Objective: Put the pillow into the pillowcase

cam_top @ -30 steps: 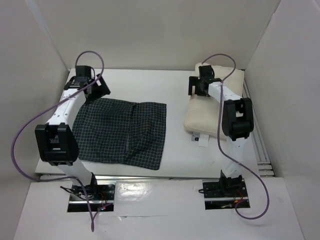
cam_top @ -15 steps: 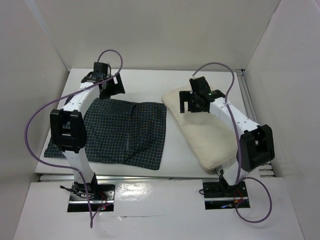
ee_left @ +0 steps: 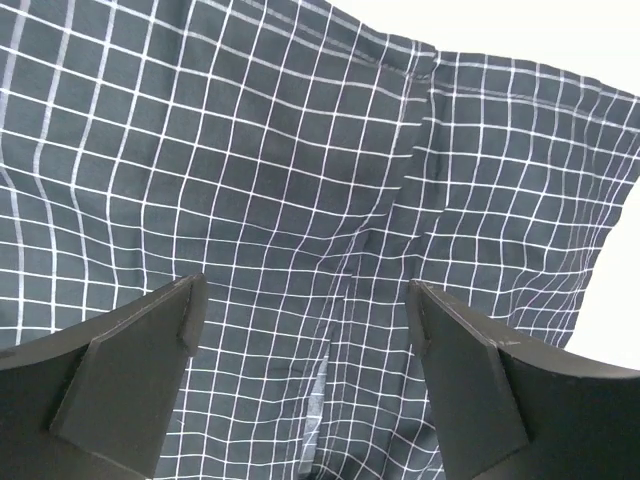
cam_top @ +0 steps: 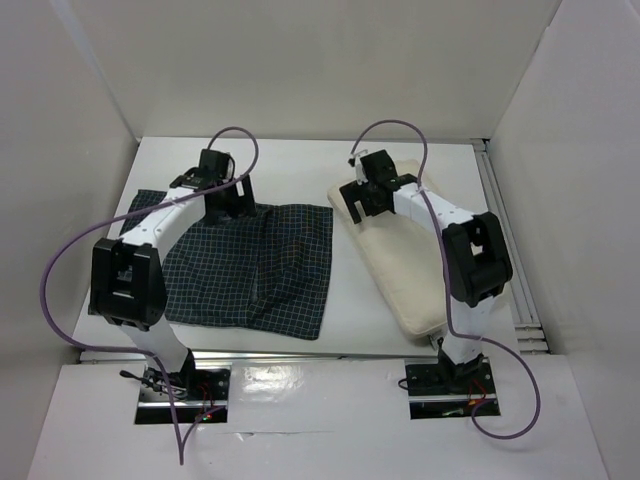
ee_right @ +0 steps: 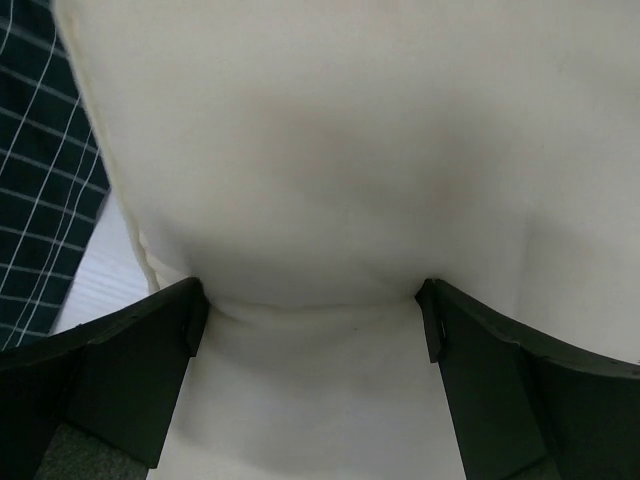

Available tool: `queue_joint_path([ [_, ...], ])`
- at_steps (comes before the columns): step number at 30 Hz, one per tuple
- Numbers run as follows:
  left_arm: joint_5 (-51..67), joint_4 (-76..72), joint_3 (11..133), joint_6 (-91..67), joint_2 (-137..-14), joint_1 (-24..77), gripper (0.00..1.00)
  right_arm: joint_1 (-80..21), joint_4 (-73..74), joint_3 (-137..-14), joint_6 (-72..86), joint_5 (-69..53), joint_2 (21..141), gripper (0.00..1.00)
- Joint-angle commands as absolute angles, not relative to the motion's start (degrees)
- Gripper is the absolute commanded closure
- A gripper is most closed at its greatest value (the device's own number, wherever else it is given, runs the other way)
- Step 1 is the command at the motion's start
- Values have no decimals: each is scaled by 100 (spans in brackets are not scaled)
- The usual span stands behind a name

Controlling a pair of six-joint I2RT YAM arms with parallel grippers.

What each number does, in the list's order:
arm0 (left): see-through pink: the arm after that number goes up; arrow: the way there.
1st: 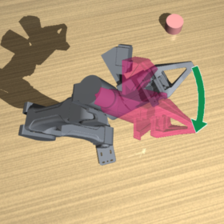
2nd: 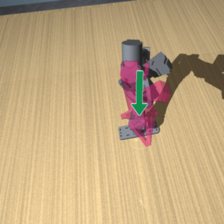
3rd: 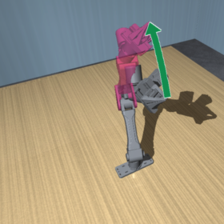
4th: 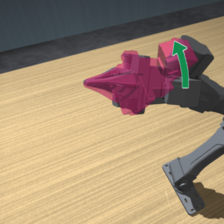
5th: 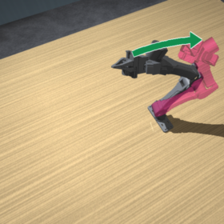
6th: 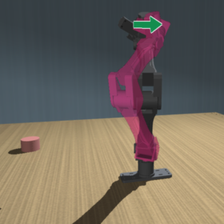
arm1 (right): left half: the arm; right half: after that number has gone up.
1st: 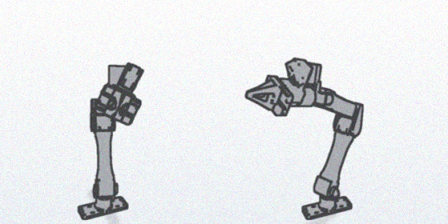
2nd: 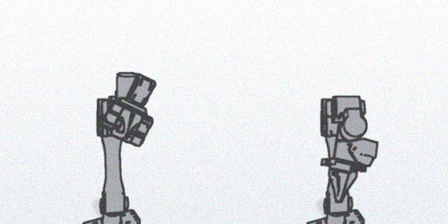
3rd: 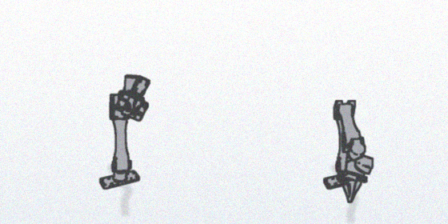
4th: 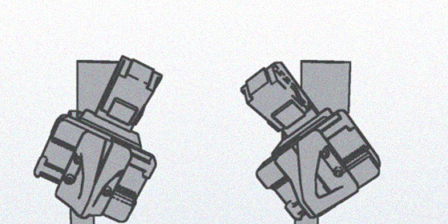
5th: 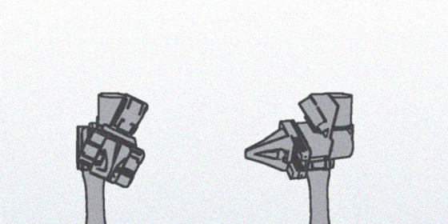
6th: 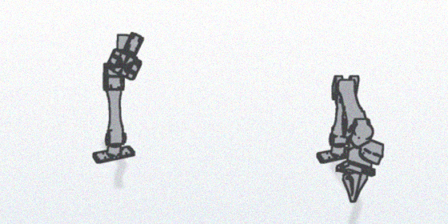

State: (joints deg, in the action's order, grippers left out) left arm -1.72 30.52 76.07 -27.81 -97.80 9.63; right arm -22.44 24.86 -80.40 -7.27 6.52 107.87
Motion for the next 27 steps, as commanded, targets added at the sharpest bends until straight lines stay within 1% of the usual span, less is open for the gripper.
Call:
queue_joint_path([
  [1, -641, 3050, 7620, -2795, -9580, 1099, 1, -2048, 1732, -8254, -1230, 687, 10635, 0],
  [4, -747, 3207, 7673, -2795, -9659, 1257, 1, -2048, 1609, -8201, -1493, 475, 10819, 0],
  [10, -747, 3208, 7463, -2918, -9528, 1310, 2, -1995, 1898, -8270, -1468, 634, 11802, 0],
  [11, -747, 3208, 7410, -2918, -9527, 1362, 2, -1917, 2020, -8349, -1398, 546, 11943, 2],
  [12, -808, 3208, 7357, -2979, -9527, 1362, 2, -1829, 2100, -8350, -1337, 197, 12179, 10],
  [15, -949, 3383, 7173, -2979, -9475, 1485, 4, -1758, 2006, -8437, -1020, 26, 12261, 99],
  [17, -1036, 3550, 7041, -2979, -9475, 1608, 5, -1811, 1602, -7973, -1020, 219, 11920, 100],
  [18, -1124, 3551, 6979, -2979, -9475, 1695, 6, -1871, 1104, -7780, -1020, 350, 11405, 100],
  [20, -1292, 3796, 6865, -3155, -9588, 1950, 6, -1872, 845, -7436, -958, 361, 10866, 100],
  [23, -1554, 3858, 6645, -3365, -9738, 2249, 7, -1723, 913, -7436, -730, -105, 10162, 100],
  [27, -1767, 4227, 6521, -3621, -9861, 2478, 8, -1723, 1046, -7383, -387, 18, 9783, 100],
])
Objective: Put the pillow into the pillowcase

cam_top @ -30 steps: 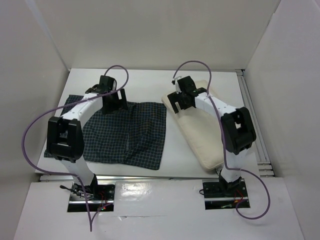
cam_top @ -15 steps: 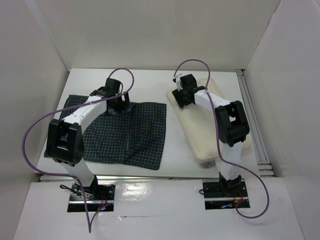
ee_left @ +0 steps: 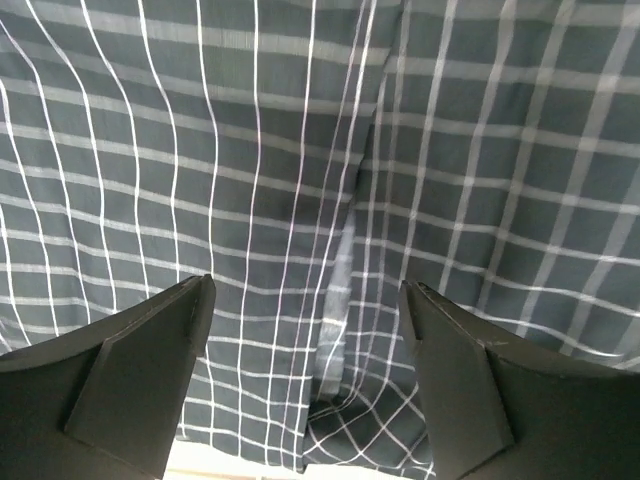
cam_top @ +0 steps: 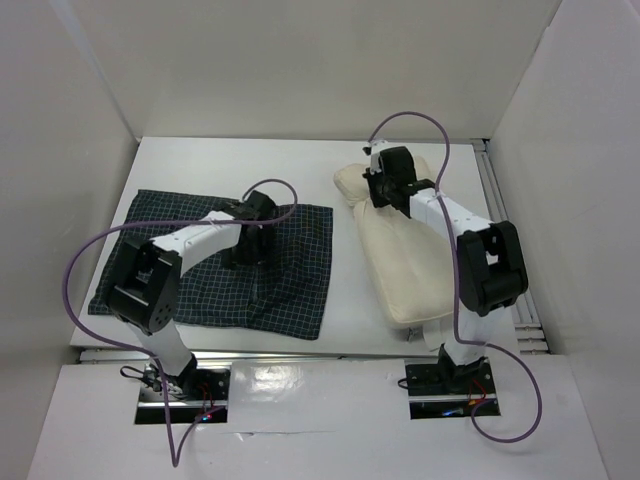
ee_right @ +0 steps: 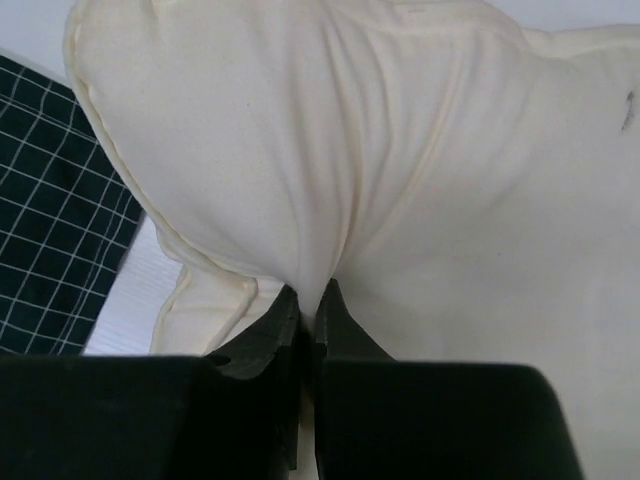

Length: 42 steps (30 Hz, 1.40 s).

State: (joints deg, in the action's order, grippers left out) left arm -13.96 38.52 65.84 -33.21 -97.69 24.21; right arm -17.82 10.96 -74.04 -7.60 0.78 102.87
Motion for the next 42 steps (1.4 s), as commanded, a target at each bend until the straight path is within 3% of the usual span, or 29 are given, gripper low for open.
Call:
queue_joint_path([
  [1, -1767, 4280, 6521, -3673, -9931, 2539, 10, -1723, 1046, -7305, -317, 87, 9687, 100],
  [5, -2021, 4491, 6408, -4025, -10054, 2540, 12, -1670, 1151, -7181, -106, 141, 9563, 100],
  [13, -2496, 4729, 6302, -4430, -10265, 2540, 32, -1670, 1099, -7058, 8, 79, 9255, 100],
  [14, -2496, 4798, 6302, -4499, -10335, 2540, 45, -1670, 1099, -7058, 9, 27, 9255, 100],
  [17, -2558, 4799, 6442, -4562, -10214, 2540, 72, -1670, 1099, -7058, 9, -53, 9202, 100],
  [18, -2558, 4799, 6529, -4562, -10152, 2540, 87, -1670, 1099, -7058, 9, -105, 9150, 100],
  [20, -2558, 4799, 6609, -4501, -10003, 2540, 100, -1723, 1160, -7005, 9, -53, 9089, 100],
  [26, -2786, 4965, 7082, -4333, -9590, 2540, 100, -2485, 1345, -6891, -131, 316, 8623, 100],
  [34, -2848, 5212, 7348, -4210, -9168, 2593, 100, -3831, 2187, -6434, 237, -247, 7955, 100],
  [42, -2716, 5221, 7242, -4386, -8667, 2864, 100, -4938, 2312, -6442, 527, 218, 8498, 100],
])
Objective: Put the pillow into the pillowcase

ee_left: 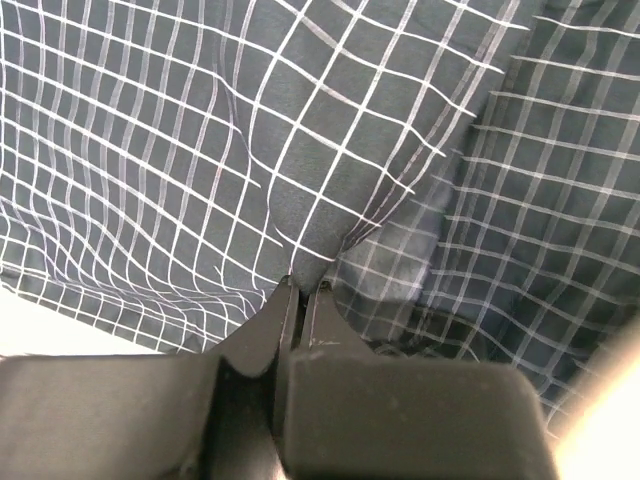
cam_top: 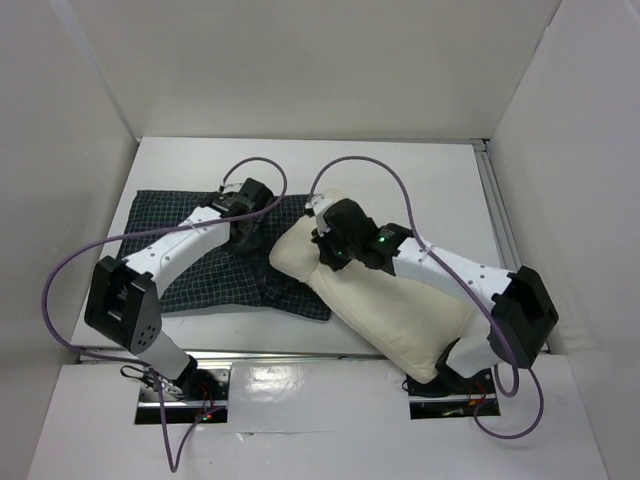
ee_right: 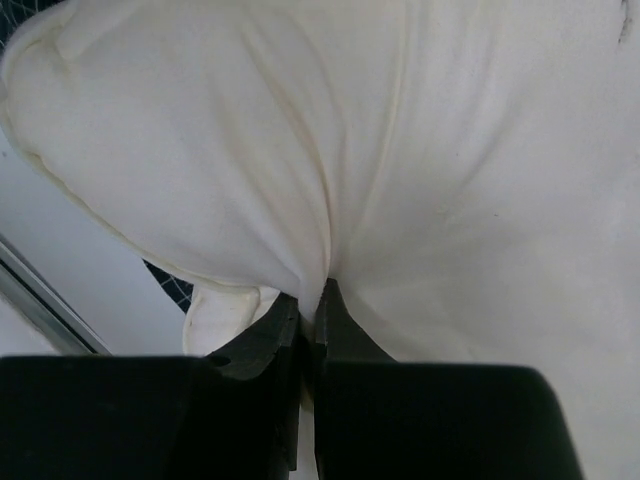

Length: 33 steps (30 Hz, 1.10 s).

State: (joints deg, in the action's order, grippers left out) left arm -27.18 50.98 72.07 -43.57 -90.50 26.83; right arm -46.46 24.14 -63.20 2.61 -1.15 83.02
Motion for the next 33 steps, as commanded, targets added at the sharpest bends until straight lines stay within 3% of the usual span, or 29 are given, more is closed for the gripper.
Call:
queue_joint_path([
  [1, -2716, 5221, 7242, -4386, -8605, 2865, 100, -5105, 2312, -6512, 527, 324, 8638, 100],
  [6, -2654, 5089, 7189, -4307, -8332, 3059, 100, -5282, 2259, -7232, 580, 755, 9604, 100],
  [14, -2522, 5019, 7023, -4315, -8130, 3173, 100, -5344, 2101, -8137, 642, 1502, 10099, 100],
  [19, -2470, 5071, 6943, -4315, -8068, 3226, 100, -5344, 1881, -8551, 237, 427, 10212, 100],
  [24, -2654, 5123, 7180, -4386, -8243, 3226, 100, -5878, 1776, -7991, -289, -386, 10055, 100],
  [33, -2795, 5379, 7400, -4693, -8323, 3111, 100, -6354, 1644, -7577, 193, -221, 10748, 100],
])
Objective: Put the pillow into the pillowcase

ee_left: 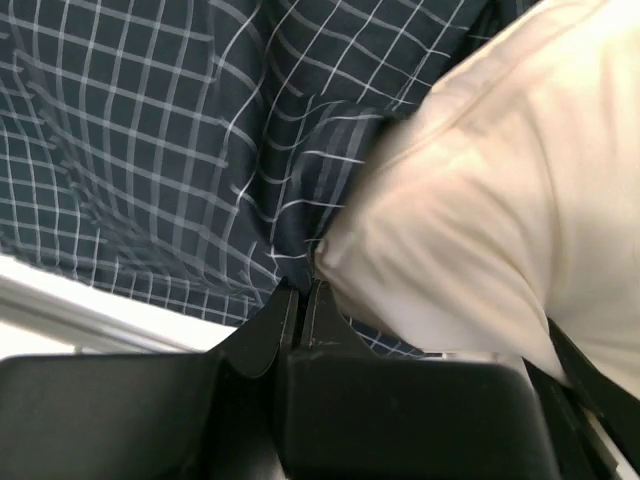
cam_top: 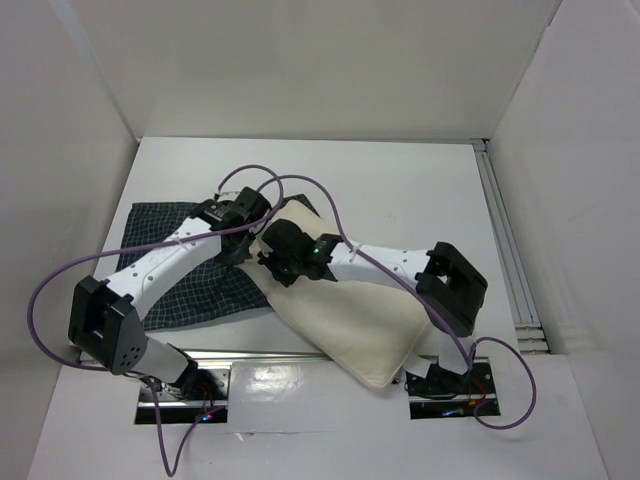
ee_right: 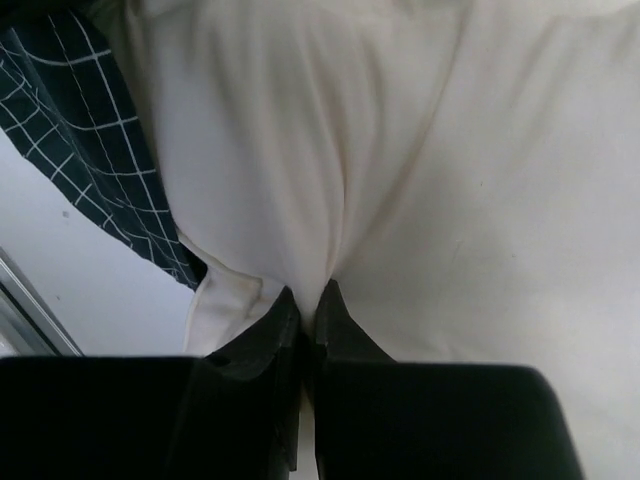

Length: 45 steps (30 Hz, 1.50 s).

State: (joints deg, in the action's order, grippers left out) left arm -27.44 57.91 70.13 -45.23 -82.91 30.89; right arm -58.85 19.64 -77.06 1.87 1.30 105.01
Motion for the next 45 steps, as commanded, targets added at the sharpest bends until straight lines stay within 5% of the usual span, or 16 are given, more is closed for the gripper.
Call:
queue_joint_path([
  [1, -2795, 5379, 7400, -4693, -8323, 3111, 100, -6354, 1583, -7576, 193, -220, 10749, 100],
  [14, -2418, 5222, 7216, -4782, -8175, 3313, 100, -6407, 97, -7558, 633, -527, 9853, 100],
  [24, -2004, 5089, 7216, -4614, -7858, 3771, 100, -6153, -745, -8184, 1818, 1274, 10635, 100],
  [35, -2136, 5002, 7066, -4816, -7734, 3666, 100, -5361, -4405, -5619, 2936, -1157, 10213, 100],
  [38, -2136, 4948, 7014, -4816, -7901, 3499, 100, -5361, -5812, -4941, 3075, -2964, 10221, 100],
  [44, -2197, 5159, 6899, -4948, -8068, 3393, 100, -5422, -5670, -5237, 2910, -3769, 10669, 98],
  [45, -2197, 5159, 6899, -4948, -8068, 3340, 79, -5423, -5277, -5343, 2909, -3770, 10731, 93],
])
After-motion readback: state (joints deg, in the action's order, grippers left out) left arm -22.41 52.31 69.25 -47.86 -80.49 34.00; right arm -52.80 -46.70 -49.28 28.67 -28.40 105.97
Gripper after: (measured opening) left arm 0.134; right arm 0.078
